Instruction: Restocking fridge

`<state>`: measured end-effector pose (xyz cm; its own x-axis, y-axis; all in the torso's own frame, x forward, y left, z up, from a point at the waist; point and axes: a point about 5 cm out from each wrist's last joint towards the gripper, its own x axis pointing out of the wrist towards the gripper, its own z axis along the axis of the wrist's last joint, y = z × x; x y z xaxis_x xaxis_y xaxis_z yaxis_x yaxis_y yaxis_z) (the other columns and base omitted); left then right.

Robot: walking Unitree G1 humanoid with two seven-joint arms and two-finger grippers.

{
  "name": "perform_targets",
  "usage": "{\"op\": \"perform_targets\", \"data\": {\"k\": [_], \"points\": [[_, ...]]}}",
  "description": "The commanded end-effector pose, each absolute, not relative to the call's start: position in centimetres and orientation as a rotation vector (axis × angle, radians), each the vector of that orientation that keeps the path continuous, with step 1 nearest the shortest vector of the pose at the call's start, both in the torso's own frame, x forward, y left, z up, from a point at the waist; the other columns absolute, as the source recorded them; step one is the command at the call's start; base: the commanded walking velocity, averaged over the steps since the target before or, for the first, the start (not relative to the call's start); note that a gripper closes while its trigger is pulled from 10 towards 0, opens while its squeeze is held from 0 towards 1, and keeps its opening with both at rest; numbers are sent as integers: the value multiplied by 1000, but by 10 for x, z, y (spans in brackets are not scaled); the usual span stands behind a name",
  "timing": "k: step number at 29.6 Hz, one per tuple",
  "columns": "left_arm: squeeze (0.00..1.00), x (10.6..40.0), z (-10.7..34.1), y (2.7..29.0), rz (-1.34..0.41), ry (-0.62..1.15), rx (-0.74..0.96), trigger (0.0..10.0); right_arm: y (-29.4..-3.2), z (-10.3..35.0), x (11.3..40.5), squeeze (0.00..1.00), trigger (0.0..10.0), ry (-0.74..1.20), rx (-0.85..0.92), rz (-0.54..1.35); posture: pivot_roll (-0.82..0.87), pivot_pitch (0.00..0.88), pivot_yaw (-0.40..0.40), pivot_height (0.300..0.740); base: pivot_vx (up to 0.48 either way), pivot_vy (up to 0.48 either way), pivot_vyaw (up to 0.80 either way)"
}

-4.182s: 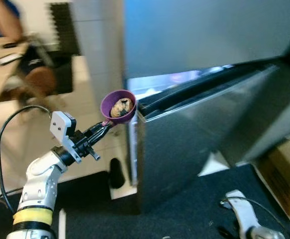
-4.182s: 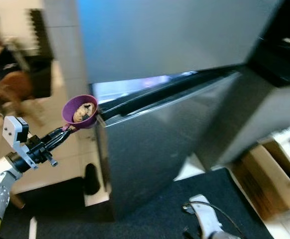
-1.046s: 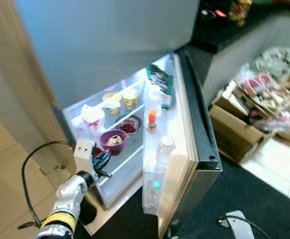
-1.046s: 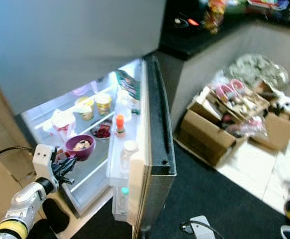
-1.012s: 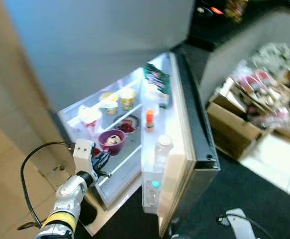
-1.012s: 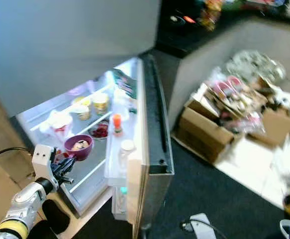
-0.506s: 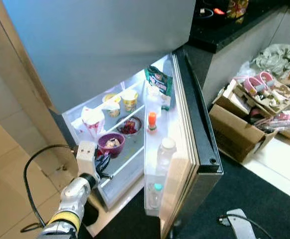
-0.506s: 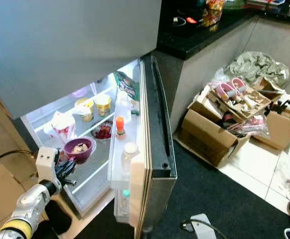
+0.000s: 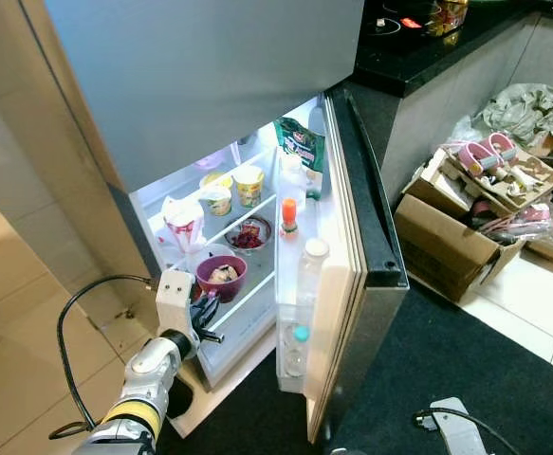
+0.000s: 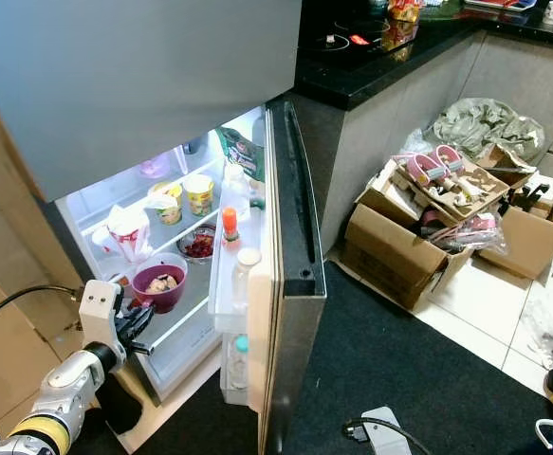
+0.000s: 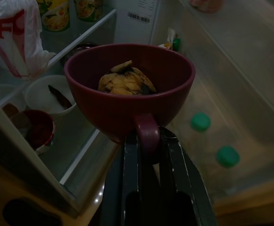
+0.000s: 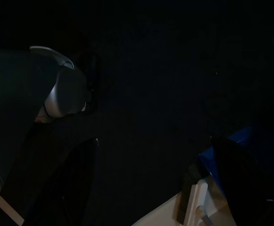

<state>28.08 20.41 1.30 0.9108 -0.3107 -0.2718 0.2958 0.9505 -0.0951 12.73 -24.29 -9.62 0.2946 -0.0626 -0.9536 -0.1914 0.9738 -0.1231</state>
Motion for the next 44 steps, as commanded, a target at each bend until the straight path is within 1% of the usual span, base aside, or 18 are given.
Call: {"op": "perform_targets", "data": {"k": [1, 7, 14, 19, 28, 44], "points": [[0, 286, 18, 199, -329, 253, -47, 10000, -240, -96, 130, 0, 10000, 1257, -217, 87, -59, 0, 1, 740, -266, 0, 0], [0, 287, 21, 205, -317, 252, -34, 10000, -239, -97, 128, 0, 10000, 1260, -222, 94, -62, 0, -1, 740, -44, 0, 0], [0, 289, 22, 207, -312, 253, -78, 10000, -240, -97, 126, 0, 10000, 1264, -225, 94, -64, 0, -2, 740, 0, -69, 0], [0, 292, 25, 213, -239, 231, -105, 10000, -240, -97, 127, 0, 10000, 1263, -226, 98, -65, 0, -2, 740, 0, 0, 0], [0, 292, 23, 216, -220, 254, -130, 10000, -240, -97, 127, 0, 10000, 1265, -229, 104, -67, 0, -3, 740, 0, 0, 0], [0, 293, 23, 217, -207, 261, -122, 10000, -239, -97, 127, 0, 10000, 1266, -231, 114, -68, 0, -6, 740, -444, 0, 0]]}}
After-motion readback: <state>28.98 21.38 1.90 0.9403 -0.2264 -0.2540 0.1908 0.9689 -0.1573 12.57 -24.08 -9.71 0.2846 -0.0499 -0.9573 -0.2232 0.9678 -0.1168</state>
